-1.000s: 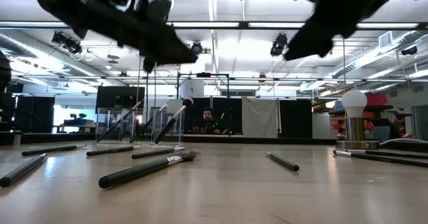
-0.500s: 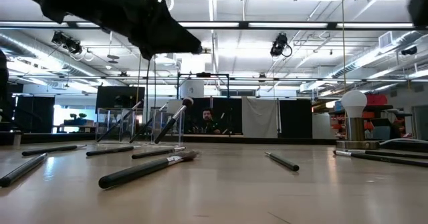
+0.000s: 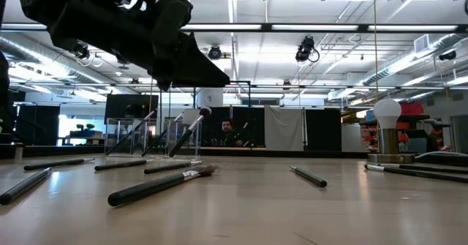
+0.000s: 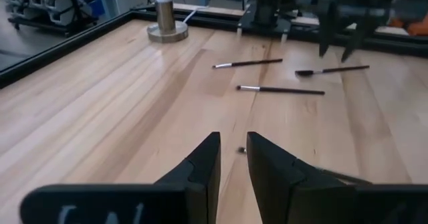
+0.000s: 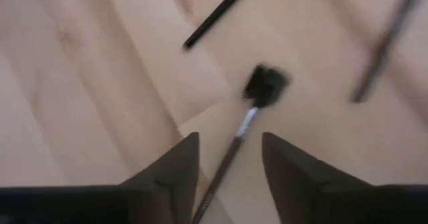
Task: Pick & Place Makeup Brushes
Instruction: Put the black brow brush into the transparent organizer
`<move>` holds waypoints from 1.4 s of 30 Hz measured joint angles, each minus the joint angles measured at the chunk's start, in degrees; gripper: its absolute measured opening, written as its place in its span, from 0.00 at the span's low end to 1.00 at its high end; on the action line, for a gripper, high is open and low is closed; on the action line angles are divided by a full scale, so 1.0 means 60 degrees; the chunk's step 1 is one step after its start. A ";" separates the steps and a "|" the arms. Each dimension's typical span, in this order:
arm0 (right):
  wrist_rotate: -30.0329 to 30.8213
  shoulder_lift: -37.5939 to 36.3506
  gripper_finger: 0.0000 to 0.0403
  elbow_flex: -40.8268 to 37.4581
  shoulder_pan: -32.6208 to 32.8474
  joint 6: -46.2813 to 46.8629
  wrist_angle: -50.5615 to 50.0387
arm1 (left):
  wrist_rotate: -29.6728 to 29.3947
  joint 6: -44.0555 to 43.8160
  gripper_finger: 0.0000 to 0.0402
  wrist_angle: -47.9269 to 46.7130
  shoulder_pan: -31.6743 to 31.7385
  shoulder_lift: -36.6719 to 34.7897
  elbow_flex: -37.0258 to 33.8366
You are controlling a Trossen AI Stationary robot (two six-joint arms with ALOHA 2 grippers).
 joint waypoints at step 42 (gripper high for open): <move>0.4040 0.1863 0.01 -0.0613 0.1194 0.1098 0.1265 | 0.1792 0.1509 0.20 0.2472 -0.0032 0.0200 0.0000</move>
